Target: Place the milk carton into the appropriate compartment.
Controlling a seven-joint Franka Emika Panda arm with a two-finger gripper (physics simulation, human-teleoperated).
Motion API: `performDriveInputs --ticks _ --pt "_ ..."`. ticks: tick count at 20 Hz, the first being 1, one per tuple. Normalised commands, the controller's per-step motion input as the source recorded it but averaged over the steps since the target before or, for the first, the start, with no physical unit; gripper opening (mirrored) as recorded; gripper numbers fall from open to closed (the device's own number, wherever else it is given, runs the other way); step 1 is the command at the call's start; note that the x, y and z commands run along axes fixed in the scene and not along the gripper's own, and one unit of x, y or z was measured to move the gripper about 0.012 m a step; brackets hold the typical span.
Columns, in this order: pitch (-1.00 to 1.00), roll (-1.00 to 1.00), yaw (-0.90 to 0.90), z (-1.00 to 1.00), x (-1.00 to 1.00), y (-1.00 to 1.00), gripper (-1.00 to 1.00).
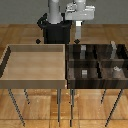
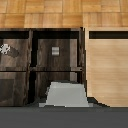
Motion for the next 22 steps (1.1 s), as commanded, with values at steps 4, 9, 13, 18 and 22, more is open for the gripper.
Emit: performDriveInputs --ticks 4,9,13,18,22 --pt "0.0 0.0 0.0 0.0 0.0 1.0 -1.0" --pt "0.0 0.0 0.0 -0.1 -0.6 0.2 -1.0" --pt "0.0 0.0 0.0 -0.25 -0.5 0.0 -1.0" --pt "0.0 0.0 0.0 -0.8 0.0 0.0 -1.0" --pt "0.0 0.0 0.0 -1.0 0.0 0.0 -1.0"
